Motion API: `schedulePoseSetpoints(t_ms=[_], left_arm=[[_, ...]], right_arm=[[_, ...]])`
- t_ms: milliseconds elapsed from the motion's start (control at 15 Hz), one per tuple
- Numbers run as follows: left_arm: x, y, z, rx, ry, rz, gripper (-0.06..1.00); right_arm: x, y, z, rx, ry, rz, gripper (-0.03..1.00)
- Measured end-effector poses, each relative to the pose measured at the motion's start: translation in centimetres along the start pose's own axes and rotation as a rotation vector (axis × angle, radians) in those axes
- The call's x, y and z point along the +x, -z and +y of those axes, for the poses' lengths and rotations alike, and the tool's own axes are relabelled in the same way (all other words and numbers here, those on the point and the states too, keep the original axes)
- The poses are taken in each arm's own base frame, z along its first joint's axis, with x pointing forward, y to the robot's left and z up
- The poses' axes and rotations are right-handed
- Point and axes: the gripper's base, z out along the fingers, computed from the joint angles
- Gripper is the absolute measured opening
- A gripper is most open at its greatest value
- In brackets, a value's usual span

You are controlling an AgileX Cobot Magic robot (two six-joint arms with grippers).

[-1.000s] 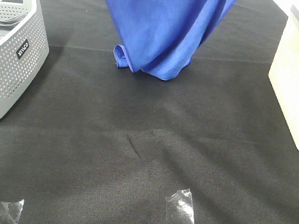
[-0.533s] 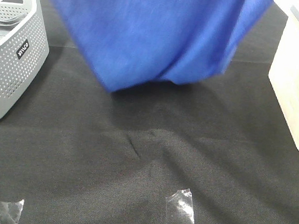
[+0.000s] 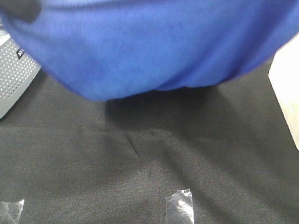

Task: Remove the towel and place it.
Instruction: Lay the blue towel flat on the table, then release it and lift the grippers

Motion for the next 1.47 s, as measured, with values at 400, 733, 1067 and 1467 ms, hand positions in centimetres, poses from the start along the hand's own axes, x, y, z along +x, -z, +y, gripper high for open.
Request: schedulePoseSetpoints(t_ms=[400, 733, 1067, 1467], left_arm=[[4.7, 1.3, -1.4, 0.109, 0.089, 0.000, 0.00], [7.3, 3.3, -2.5, 0.165, 0.113, -0.051, 0.00], [9.7, 0.6, -2.1, 0.190, 0.170, 0.059, 0.00], [12.4, -2.2, -1.7, 0.216, 0.240, 0.188, 0.00]], right_arm=[[5.6, 0.9, 0.7, -0.023, -0.063, 0.042, 0.00], [9.1, 2.2, 1.5, -0.046, -0.103, 0.015, 0.00], [10.4, 1.7, 1.3, -0.045, -0.121, 0.044, 0.00], [14.4, -2.7, 0.0, -0.037, -0.192, 0.241, 0.00]])
